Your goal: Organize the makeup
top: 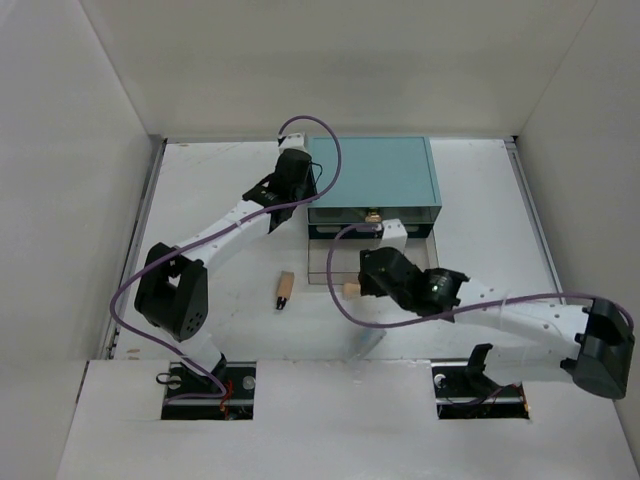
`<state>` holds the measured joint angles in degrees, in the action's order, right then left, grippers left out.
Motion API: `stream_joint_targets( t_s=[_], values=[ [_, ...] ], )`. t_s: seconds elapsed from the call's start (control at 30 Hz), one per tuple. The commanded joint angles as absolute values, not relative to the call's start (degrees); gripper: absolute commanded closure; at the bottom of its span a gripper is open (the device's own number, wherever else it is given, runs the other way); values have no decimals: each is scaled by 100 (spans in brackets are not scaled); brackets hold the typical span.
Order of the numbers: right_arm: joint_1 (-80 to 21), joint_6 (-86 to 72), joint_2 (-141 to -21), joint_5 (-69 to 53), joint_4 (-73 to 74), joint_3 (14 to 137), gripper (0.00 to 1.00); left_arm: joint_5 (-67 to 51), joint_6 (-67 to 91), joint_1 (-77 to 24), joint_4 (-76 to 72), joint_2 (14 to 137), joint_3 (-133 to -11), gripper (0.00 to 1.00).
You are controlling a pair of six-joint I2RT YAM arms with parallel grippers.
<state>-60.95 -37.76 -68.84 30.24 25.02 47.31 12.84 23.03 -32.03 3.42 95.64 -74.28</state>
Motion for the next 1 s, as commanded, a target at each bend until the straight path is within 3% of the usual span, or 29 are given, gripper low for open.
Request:
stream_joint_targets(
  t_s=[0.0,0.2,0.33,0.47,0.53,0.8,0.97],
  values=[
    [-5298,-3104,-6811,2954,1725,4948,74,905,2259,-3318,1099,9931,-7348,84],
    [-4522,-2936,-7681,2452,1397,5098,62,905,2250,-3300,1125,9932,-7374,84],
    [-4548,-2900,-7752,2505,1546,5080,35,905,2241,-3274,1125,9905,-7339,84],
    [-4767,-2874,-7340,2505,1897,4975,22,888,2241,-3282,1125,9914,-7330,84],
    [-4969,-2891,-7076,2496,2309,4975,0,888,2241,-3283,1125,9914,-7330,84],
    [-6304,-5033,-6592,1690,5122,5300,0,879,2224,-3309,1160,9870,-7295,84],
    [-6929,-6220,-6872,1090,5370,5309,0,861,2224,-3344,1160,9905,-7277,84]
  ],
)
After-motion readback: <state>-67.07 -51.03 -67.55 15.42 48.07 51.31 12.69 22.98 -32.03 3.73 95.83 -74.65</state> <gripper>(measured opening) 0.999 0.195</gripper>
